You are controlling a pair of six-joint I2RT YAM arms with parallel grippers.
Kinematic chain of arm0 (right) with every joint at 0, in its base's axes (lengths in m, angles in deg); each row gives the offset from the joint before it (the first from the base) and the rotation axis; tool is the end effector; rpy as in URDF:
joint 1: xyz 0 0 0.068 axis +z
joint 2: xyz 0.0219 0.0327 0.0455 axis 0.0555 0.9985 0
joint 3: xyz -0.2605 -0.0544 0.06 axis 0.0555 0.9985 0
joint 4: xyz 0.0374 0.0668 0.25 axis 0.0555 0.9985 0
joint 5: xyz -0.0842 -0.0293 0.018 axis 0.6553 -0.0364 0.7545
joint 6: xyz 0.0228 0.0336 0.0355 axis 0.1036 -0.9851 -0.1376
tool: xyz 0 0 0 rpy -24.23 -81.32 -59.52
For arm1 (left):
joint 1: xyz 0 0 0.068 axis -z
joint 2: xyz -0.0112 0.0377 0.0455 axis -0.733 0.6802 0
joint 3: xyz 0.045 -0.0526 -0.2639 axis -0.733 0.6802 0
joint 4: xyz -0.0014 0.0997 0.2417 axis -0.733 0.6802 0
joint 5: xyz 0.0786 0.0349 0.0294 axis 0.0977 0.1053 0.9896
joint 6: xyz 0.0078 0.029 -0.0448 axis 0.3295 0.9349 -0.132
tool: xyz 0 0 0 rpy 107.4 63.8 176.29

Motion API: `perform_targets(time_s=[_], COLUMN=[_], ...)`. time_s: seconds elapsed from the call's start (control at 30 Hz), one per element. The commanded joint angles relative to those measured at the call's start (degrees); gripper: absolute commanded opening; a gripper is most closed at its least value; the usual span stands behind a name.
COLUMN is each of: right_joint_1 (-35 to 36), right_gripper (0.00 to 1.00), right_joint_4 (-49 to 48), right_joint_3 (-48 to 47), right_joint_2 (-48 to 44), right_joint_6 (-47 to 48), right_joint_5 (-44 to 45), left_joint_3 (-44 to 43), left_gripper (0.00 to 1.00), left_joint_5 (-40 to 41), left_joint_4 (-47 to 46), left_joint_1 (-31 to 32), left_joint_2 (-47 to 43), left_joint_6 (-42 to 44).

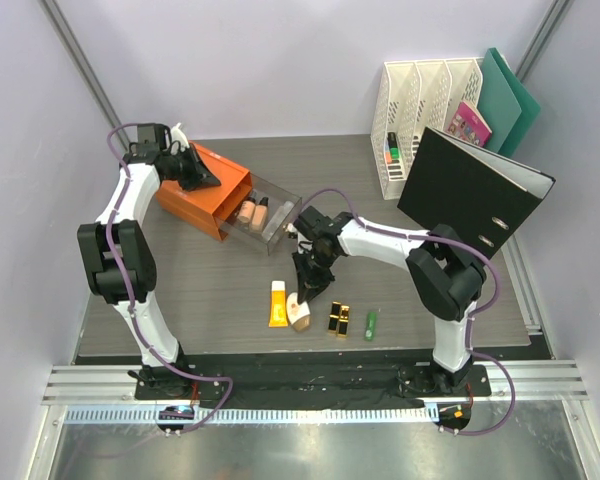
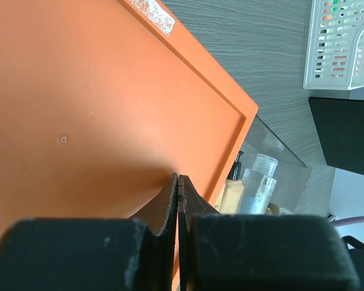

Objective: Organize the makeup

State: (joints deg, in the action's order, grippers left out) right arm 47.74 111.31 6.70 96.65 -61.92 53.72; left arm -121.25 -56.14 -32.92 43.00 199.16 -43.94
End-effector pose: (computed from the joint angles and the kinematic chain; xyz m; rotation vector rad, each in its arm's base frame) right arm 0.2544 0.2708 0.1682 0.5884 -2.9552 -0.7457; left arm 0.4280 0.0116 0.2570 -0.3238 2.4600 -0.8483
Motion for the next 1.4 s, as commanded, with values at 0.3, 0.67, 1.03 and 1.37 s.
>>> perform_targets(time_s=[0.3,0.67,1.03,1.37], right_joint_1=[-3.51,-7.02,-8.96,-7.73], right_gripper=[0.01,0.01,0.01,0.01], right_joint_4=[3.83,11.30,10.26,2.34], right_joint_3=[-1.08,-21.02,-41.15,-53.90], right_joint_2=[-6.78,-9.16,-4.69,8.66], right_joint_6=[1.39,4.21,3.51,-2.64], right_joint_5=[16.54,16.89,11.45,6.08], left_joint_3=[6.29,6.73,6.73,7.43], left_gripper=[0.00,0.00,0.00,0.00], left_joint_5=[13.75,13.66,13.57,13.48], left_joint_4=[20.76,20.50,20.41,20.23], left_joint_1=[0.01,0.01,0.01,0.10], left_joint_2=[8.99,8.82,8.99,8.81], left_joint_6=[5.72,5.63,5.45,5.54])
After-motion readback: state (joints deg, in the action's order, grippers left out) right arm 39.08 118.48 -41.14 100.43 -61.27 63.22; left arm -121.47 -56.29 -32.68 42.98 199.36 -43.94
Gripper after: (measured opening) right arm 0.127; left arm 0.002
